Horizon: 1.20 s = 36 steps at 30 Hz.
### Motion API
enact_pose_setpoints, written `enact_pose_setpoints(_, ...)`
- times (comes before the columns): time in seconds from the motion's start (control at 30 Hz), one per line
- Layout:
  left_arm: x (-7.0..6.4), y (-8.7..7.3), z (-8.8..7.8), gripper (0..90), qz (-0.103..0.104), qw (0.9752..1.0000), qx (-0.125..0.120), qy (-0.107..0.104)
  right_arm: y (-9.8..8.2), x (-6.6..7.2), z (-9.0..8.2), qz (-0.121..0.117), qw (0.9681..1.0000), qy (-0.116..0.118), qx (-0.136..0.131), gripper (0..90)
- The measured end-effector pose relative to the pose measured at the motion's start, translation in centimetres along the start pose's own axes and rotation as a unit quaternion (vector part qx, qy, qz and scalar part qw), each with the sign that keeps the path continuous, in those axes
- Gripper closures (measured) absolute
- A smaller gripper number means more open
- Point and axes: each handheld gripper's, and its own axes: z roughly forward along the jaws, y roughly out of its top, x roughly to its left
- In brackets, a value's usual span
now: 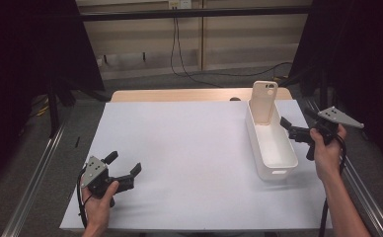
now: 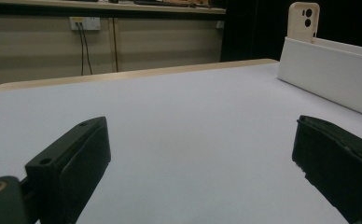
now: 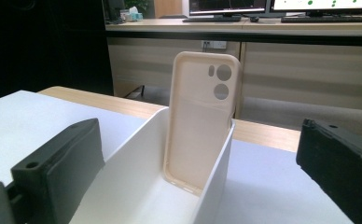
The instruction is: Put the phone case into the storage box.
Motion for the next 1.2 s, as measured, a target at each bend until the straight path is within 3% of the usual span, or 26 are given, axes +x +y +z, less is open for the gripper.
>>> enact_pose_setpoints(0.57, -0.3, 0.0, -0.1, 4.5, 0.0, 1.0, 0.001, 0.002, -1.2, 1.0, -3.0, -0.013, 0.9999, 0.002, 0.003, 0.4)
enact_pose_setpoints(1.2, -0.6, 0.0, -0.2, 4.5, 0.005, 1.0, 0.003, 0.001, -2.6, 3.5, -6.4, -0.013, 0.9997, 0.01, -0.018, 0.0)
